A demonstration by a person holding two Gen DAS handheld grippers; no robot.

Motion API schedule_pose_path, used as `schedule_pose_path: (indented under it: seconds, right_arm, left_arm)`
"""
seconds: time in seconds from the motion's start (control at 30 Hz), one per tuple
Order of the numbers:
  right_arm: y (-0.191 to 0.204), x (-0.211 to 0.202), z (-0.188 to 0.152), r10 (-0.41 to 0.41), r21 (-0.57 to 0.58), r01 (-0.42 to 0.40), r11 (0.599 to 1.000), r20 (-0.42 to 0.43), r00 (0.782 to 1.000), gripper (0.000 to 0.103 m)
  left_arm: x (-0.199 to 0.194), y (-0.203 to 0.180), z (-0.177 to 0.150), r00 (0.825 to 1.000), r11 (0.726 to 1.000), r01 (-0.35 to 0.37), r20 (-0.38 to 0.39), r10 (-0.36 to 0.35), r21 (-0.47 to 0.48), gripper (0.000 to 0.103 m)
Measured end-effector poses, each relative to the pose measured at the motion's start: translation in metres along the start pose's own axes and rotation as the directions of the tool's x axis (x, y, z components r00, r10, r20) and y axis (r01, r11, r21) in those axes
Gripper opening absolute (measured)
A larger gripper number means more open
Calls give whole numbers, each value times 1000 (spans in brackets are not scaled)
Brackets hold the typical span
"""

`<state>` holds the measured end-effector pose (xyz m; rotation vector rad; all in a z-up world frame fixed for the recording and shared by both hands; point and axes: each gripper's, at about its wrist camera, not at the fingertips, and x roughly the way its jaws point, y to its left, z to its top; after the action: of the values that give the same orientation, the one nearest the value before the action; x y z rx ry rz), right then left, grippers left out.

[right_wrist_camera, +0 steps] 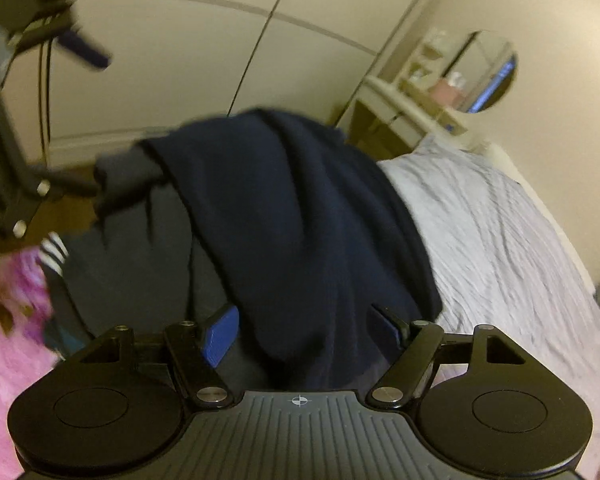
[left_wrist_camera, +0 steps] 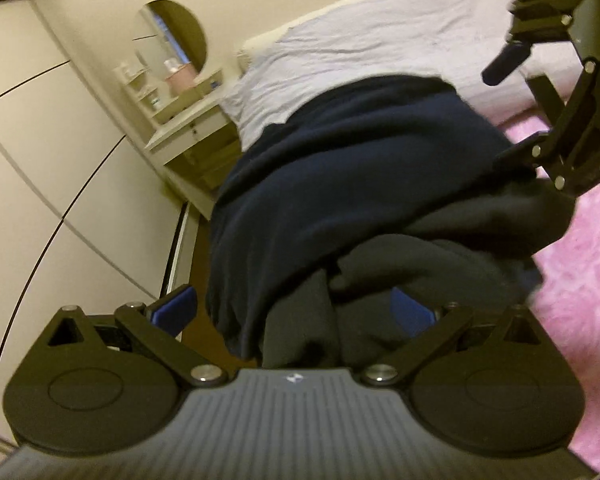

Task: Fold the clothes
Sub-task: 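Grasp the navy sweatpants with the left gripper while the right gripper grasps them too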

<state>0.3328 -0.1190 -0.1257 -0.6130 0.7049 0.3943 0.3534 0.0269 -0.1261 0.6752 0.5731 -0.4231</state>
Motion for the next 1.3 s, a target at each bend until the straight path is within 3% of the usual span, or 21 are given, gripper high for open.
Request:
schedule_pose_path:
  seconds: [0.17, 0.3, 0.43, 0.5, 0.63, 0.7, 0.73, 0.87, 0.97, 1.13, 1.3]
  right_arm:
    - [4, 51, 1, 23, -88, -28, 996, -57, 998, 74]
    - [-19, 56, 3, 8, 6, -8, 1000, -25, 1000, 68]
    - [-28, 66, -2, 11, 14, -10, 1000, -25, 1000, 67]
    - [-32, 74, -5, 36, 48, -34, 998, -37, 999, 49]
    - [-40, 74, -8, 53, 137, -49, 989, -27, 998, 20]
    - [-52, 65, -6, 54, 206, -52, 977, -5, 999, 14]
    - [-58, 58, -5, 53, 229, -55, 972, 14, 999, 12]
    - [-65, 17, 9, 4, 233, -35, 972, 133, 991, 10]
    - [-65, -22, 20, -34, 239, -19, 971, 218, 975, 10]
    - [-69, -96, 26, -101, 275, 9, 962, 322, 941, 10]
    - [-65, -180, -3, -157, 345, 23, 938, 364, 918, 10]
  left_arm:
    - [52, 9, -4, 1000, 999, -27, -6, 27, 46, 101]
    - [70, 27, -1, 999, 1000, -31, 10, 31, -5, 101]
    - [77, 25, 4, 998, 999, -33, 53, 32, 34, 100]
    - [78, 24, 9, 998, 999, -22, 65, 20, 35, 96]
    - [80, 27, 19, 997, 998, 52, 47, -54, 28, 68]
    - [77, 29, 21, 996, 996, 83, 41, -84, 12, 51]
    - [76, 31, 23, 996, 997, 81, 39, -81, -5, 41]
    - [61, 41, 40, 996, 996, 60, 75, -55, -67, 19]
    - [36, 48, 57, 989, 996, 46, 143, -34, -81, 9]
    - [-30, 59, 80, 960, 993, 43, 279, -10, -110, 5]
    - [-116, 37, 84, 916, 994, 80, 400, -44, -75, 4]
